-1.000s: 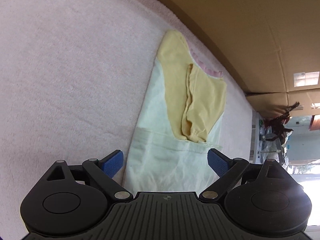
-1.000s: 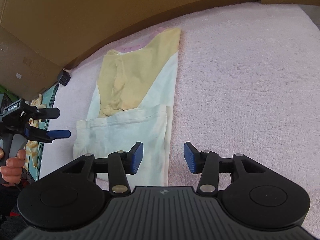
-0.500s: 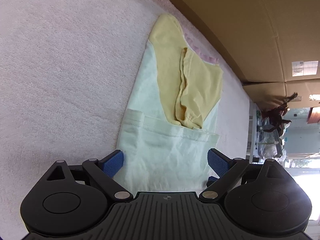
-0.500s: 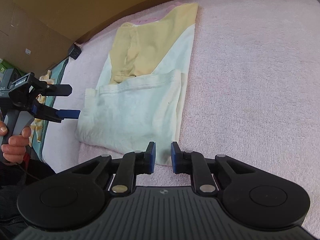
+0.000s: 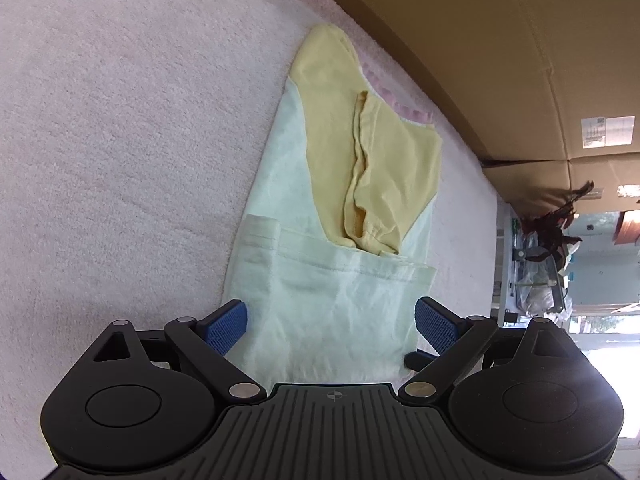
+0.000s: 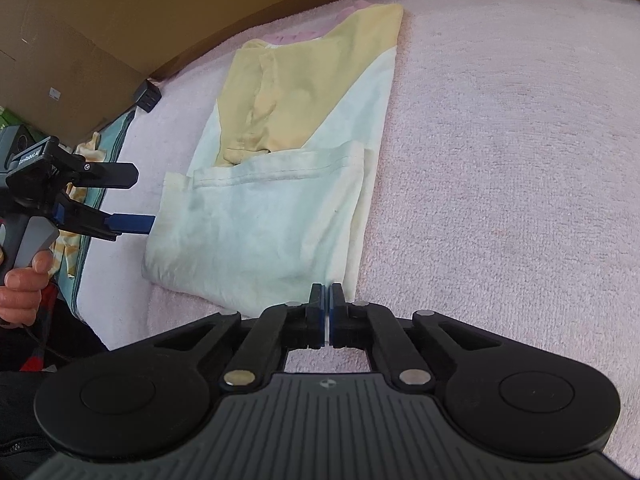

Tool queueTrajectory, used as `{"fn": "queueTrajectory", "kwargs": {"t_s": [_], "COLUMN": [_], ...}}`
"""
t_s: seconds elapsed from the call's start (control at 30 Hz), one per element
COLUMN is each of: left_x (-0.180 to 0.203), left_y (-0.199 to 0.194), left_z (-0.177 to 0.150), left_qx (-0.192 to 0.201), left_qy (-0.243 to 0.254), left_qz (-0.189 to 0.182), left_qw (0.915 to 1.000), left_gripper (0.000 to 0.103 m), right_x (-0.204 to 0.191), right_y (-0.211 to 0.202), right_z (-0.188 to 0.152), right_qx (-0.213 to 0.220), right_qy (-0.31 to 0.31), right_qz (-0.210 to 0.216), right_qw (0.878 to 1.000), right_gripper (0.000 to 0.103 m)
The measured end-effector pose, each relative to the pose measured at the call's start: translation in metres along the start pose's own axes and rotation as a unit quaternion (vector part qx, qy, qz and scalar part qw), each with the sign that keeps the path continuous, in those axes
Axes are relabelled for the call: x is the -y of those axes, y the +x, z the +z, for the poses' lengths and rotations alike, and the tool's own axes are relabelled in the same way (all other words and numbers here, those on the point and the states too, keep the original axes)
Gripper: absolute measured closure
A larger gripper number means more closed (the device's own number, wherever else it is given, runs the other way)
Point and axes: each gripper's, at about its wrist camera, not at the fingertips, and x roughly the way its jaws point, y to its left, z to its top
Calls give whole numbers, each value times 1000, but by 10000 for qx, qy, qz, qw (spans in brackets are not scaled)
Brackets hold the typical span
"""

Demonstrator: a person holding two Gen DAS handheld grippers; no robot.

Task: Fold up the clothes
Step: 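Close the right gripper on the folded hem edge of the shirt, then grasp the hem edge with the left gripper while the right gripper lifts it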

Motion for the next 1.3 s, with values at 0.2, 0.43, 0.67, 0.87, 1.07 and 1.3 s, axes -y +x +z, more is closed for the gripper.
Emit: {"fn": "queueTrajectory", "kwargs": {"t_s": [0.2,0.43,0.67,0.87,1.07,1.3], "left_x": [1,-1,1,21,27,21], "left_y": [-1,1,-4,-7,34,27], "left_z": [-2,-3,-6,-2,11,15], "left_qx": [6,-10,24,178,12,21], "left_qy": [62,45,94,389,598,565], "left_qz": [51,116,175,-62,145,38], "left_qw": [10000,9999,9998,9991,9981,9984], "left_gripper": [6,6,6,6,6,5], "right_x": [-4,-2,-2,-4,-3,16], "right_y": [-16,-11,-4,-33,-8,10], "right_z": [-2,-9,-11,2,33,35], "right_qx": [90,-57,-109,555,720,815], "right_qy": [-25,-41,-90,-92,125,589], "right_qz": [87,-5,-47,-392,-90,-383], "right_qw": [9999,10000,9999,9976,9973,9942], "right_gripper": [102,102,100,91,92,96]}}
